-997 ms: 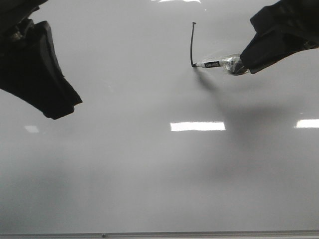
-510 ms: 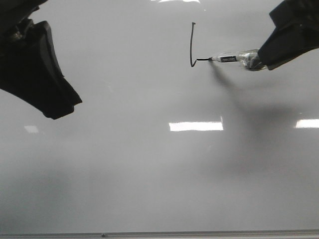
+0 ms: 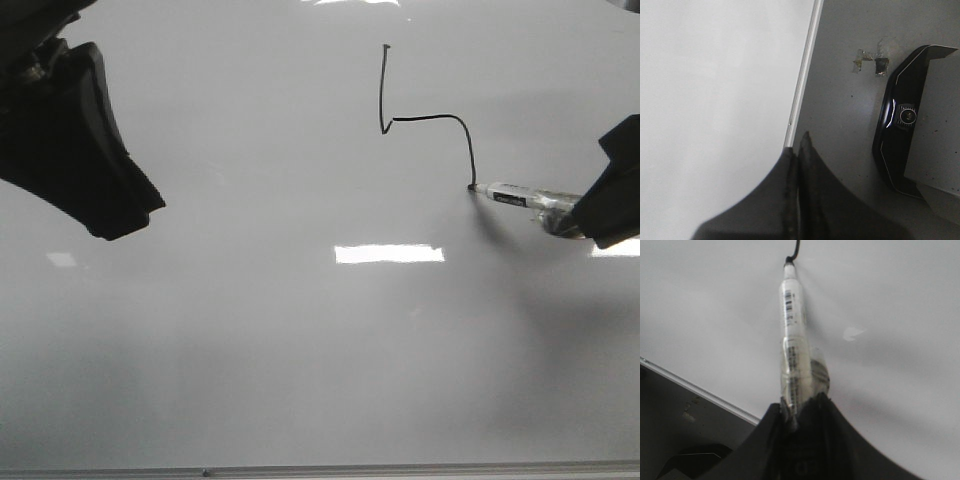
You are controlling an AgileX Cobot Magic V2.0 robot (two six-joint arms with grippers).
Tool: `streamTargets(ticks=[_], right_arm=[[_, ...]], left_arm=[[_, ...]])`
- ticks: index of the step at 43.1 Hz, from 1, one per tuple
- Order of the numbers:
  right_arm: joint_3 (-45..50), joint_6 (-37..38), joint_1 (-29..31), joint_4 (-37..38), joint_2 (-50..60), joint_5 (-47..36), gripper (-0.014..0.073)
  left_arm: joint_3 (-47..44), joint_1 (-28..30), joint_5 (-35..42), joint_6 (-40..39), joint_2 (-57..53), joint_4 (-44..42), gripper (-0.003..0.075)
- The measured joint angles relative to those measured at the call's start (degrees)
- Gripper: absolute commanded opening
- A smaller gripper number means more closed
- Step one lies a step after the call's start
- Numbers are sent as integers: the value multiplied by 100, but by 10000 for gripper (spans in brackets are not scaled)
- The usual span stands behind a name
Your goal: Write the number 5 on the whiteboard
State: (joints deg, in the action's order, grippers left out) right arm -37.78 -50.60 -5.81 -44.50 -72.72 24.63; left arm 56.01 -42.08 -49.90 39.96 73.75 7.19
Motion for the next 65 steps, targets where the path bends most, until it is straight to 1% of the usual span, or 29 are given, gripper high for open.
streamTargets(ticks=[13, 17, 21, 29, 39, 45, 53, 65], right_arm=[[0, 212, -847, -67, -470, -436, -59], [-20, 230, -984, -171, -481, -432, -59], [-115, 239, -1043, -195, -246, -280, -59], [-664, 239, -1043, -205, 179, -240, -59], [-1471, 239, -1043, -217, -353, -276, -59], [-1527, 325, -952, -217, -486, -276, -59], [-1541, 390, -673, -217, -508, -276, -59], [-1545, 422, -616, -228, -621, -243, -59]], left_arm=[[0, 0, 0, 0, 0, 0, -20], [0, 0, 0, 0, 0, 0, -20], [0, 0, 0, 0, 0, 0, -20], [0, 0, 0, 0, 0, 0, -20], [0, 0, 0, 0, 0, 0, -20], [0, 0, 0, 0, 0, 0, -20], [0, 0, 0, 0, 0, 0, -20], [0, 0, 0, 0, 0, 0, -20]])
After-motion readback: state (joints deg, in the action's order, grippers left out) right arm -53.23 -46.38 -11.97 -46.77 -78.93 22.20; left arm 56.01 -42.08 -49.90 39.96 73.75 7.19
